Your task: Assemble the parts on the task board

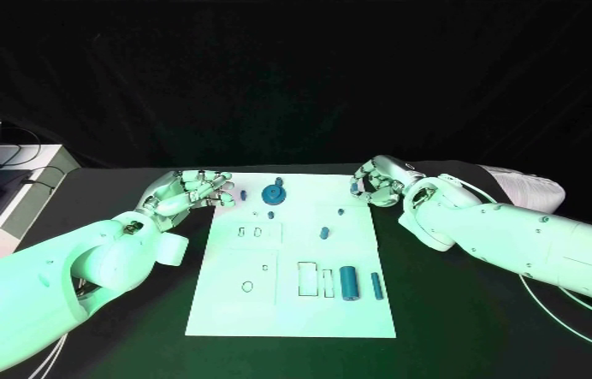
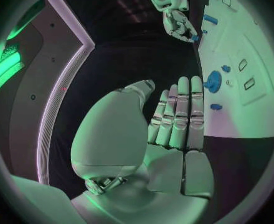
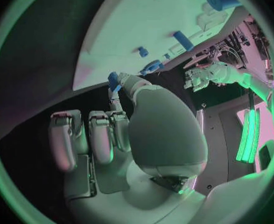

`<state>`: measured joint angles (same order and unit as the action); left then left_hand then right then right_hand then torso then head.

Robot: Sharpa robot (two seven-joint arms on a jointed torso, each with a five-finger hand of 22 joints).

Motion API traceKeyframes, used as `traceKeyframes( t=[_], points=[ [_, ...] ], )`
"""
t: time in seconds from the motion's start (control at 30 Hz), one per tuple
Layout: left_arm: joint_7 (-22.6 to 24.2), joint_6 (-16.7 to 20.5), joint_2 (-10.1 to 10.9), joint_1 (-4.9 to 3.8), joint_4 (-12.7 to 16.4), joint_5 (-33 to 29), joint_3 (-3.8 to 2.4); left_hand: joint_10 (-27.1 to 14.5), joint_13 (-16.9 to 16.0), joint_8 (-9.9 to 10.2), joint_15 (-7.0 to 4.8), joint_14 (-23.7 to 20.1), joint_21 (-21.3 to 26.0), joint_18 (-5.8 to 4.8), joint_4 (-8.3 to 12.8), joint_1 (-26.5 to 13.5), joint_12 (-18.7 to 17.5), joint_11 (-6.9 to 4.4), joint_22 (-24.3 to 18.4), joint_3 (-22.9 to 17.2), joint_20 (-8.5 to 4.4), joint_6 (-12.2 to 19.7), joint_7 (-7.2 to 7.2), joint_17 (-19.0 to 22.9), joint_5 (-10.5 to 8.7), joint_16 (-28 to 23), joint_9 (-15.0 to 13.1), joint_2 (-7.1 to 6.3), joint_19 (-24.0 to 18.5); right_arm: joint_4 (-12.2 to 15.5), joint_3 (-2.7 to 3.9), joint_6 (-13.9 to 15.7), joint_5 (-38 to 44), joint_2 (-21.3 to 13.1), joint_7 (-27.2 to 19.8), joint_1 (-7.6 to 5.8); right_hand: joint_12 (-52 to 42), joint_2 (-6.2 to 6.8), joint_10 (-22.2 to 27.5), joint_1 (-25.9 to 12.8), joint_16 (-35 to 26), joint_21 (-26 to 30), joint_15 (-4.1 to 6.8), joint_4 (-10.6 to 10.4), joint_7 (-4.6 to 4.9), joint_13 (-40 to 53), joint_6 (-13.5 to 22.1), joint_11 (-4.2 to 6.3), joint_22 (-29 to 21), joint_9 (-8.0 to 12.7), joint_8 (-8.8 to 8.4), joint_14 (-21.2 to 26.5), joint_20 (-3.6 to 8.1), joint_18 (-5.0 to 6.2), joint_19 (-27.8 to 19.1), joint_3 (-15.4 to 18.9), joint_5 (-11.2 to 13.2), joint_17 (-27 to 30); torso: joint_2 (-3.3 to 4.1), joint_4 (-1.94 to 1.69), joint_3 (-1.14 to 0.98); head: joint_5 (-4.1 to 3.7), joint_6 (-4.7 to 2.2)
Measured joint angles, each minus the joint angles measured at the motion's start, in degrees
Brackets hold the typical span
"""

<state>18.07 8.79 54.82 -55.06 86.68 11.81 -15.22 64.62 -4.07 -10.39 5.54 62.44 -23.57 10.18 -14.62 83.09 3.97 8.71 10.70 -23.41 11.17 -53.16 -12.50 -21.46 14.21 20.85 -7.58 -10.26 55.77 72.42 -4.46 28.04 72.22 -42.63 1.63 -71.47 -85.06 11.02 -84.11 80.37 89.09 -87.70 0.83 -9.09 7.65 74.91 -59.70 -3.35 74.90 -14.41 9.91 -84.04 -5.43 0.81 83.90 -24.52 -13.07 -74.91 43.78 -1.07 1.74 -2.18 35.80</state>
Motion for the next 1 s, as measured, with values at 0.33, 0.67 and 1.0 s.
traceKeyframes(
  t=[0.33,0.67,1.0],
  points=[
    [0.03,0.03,-0.06,0.00,-0.09,0.03,0.02,0.00,0.00,0.00,0.00,0.00,0.00,0.00,-0.10,0.00,0.00,0.00,0.02,-0.09,0.00,0.00,0.00,-0.05,0.00,0.00,0.00,0.00,0.00,5.49,0.19,1.72,0.79,1.15,3.78,-1.87,0.00,0.00,0.20,0.00,0.00,0.00,0.00,0.00,0.00,-0.01,0.00,0.19,0.00,0.00,0.00,0.00,0.20,0.00,0.20,0.00,0.00,0.00,-0.30,0.09,0.31,0.29,0.12],
    [0.14,0.04,-0.50,0.00,-0.01,0.29,0.02,0.00,0.00,0.00,0.00,0.00,0.00,0.00,-0.16,0.00,0.00,0.00,0.06,-0.16,0.00,0.00,0.00,-0.09,0.00,0.00,0.00,0.00,0.00,9.42,-0.51,2.06,0.68,6.27,8.03,-1.63,0.00,0.00,0.20,0.00,0.00,0.00,0.00,0.00,0.00,-0.01,0.01,0.19,0.05,0.00,-0.01,0.00,0.20,0.00,0.20,0.00,0.00,0.00,-0.87,0.10,0.89,1.62,0.94],
    [0.16,0.07,-0.60,0.00,-0.02,0.46,0.02,0.00,0.00,0.00,0.00,0.00,-0.20,0.00,-0.05,0.00,0.00,0.00,0.05,-0.26,0.00,0.00,0.00,-0.16,0.00,0.00,0.00,0.00,0.00,9.49,-1.13,3.24,1.37,11.53,14.37,0.58,0.00,-0.16,0.20,-0.62,0.00,0.00,0.00,0.00,-0.17,0.03,-0.16,0.19,0.04,-0.12,0.27,0.00,0.19,0.00,0.20,0.00,0.24,0.00,-1.16,0.01,1.28,2.75,1.70]
  ],
)
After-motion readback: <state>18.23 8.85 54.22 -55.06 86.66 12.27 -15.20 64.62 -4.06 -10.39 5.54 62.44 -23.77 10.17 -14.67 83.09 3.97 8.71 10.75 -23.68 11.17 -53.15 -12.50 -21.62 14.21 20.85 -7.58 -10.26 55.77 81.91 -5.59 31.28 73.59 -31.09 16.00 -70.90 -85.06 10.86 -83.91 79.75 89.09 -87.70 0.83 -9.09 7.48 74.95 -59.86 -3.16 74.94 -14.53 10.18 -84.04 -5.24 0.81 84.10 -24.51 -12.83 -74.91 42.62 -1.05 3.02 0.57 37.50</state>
